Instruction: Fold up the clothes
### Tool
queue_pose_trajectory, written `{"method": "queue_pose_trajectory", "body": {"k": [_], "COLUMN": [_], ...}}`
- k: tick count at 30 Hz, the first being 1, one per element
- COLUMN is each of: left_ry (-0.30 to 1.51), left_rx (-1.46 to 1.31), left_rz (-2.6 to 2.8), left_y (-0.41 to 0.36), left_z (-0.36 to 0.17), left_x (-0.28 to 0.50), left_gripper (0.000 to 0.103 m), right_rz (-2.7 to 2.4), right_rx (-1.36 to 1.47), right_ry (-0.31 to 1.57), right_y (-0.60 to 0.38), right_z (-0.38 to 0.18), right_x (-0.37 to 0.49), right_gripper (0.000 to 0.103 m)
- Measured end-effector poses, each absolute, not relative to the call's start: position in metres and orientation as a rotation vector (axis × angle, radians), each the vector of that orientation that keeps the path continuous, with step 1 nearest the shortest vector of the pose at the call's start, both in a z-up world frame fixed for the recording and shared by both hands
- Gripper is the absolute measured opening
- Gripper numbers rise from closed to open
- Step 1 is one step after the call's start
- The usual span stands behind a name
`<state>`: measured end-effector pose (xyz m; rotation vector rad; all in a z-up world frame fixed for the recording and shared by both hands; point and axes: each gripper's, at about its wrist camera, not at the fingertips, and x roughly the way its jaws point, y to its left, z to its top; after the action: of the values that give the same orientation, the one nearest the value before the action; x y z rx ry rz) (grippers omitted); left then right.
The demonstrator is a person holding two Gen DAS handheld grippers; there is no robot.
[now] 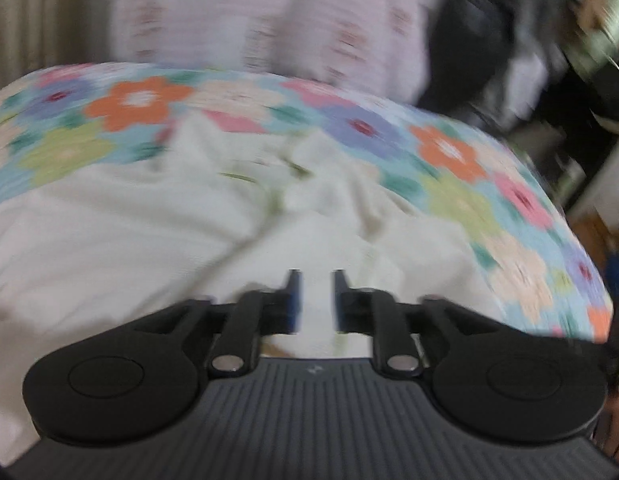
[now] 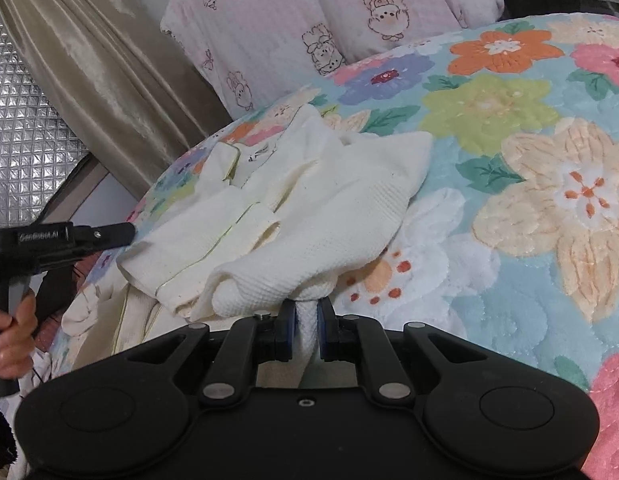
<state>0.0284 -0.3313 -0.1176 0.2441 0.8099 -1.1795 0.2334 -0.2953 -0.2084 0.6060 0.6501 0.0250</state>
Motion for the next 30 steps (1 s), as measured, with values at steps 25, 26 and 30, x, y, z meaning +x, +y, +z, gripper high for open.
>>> {"method": "queue_pose_trajectory", "body": {"k": [25, 26, 30], "left_ry": [0.794, 0.793, 0.836], "left_rx": [0.393, 0.402, 0.393], "left_rz": [-0.816, -0.779, -0.641], "left_y": [-0.326, -0.322, -0.306], "left_z": [-0.058, -0.046, -0.007], "left_x": [0.070, 0.079, 0.114], "left_gripper": [0.008, 0.008, 0.008], "right_rz": [-0.062, -0.062, -0.052], "right_rx": [0.481, 0.467, 0.452], "right_ry": [0.724, 0.726, 0.716], "right_y": [-0.281, -0.279, -0.278], "right_z": [-0.209, -0.208, -0.203], "right_x": [0.234, 0.234, 0.232], "right_gripper": [0.013, 0.013, 0.013]}}
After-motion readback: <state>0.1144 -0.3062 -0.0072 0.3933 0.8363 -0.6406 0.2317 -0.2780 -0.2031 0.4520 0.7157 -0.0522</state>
